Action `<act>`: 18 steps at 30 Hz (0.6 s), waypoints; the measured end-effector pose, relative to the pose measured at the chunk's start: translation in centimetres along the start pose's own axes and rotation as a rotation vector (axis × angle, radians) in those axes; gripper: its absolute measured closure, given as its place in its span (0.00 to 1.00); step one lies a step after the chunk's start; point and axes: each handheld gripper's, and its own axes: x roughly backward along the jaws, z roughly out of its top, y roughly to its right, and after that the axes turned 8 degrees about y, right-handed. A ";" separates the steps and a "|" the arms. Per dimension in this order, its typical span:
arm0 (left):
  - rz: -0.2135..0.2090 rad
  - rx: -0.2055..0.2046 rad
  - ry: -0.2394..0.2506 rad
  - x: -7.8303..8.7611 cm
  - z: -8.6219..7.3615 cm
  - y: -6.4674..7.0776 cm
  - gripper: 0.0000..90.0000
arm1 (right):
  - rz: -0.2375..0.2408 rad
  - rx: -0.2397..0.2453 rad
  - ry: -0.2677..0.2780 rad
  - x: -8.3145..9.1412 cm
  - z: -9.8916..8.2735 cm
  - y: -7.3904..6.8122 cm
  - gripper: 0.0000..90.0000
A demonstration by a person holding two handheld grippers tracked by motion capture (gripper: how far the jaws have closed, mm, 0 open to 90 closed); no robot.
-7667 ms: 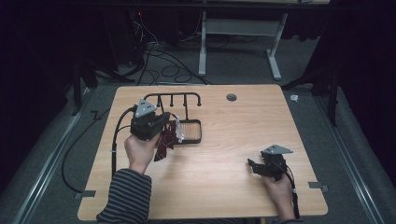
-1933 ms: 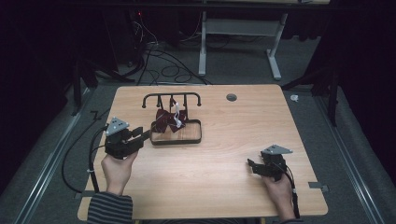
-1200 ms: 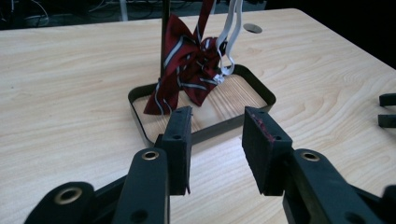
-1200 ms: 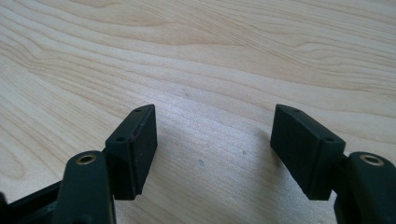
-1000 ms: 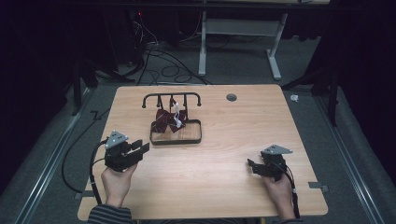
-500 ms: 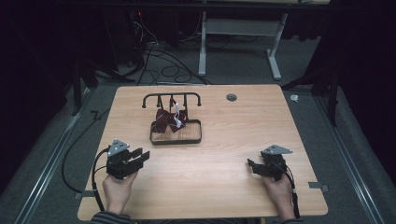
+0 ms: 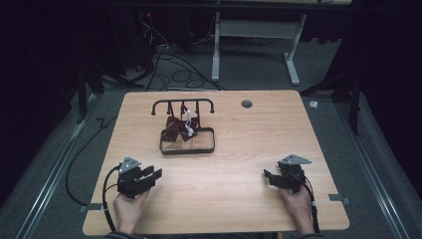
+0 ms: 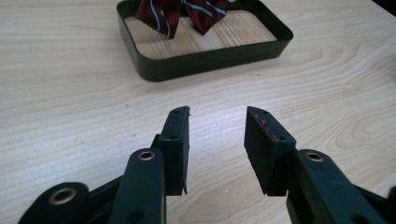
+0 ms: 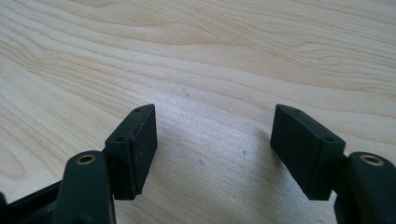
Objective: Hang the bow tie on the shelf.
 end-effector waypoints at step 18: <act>0.016 0.016 -0.032 -1.2 -2.1 0.2 0.65 | 0.000 0.002 0.001 0.0 0.0 0.0 0.37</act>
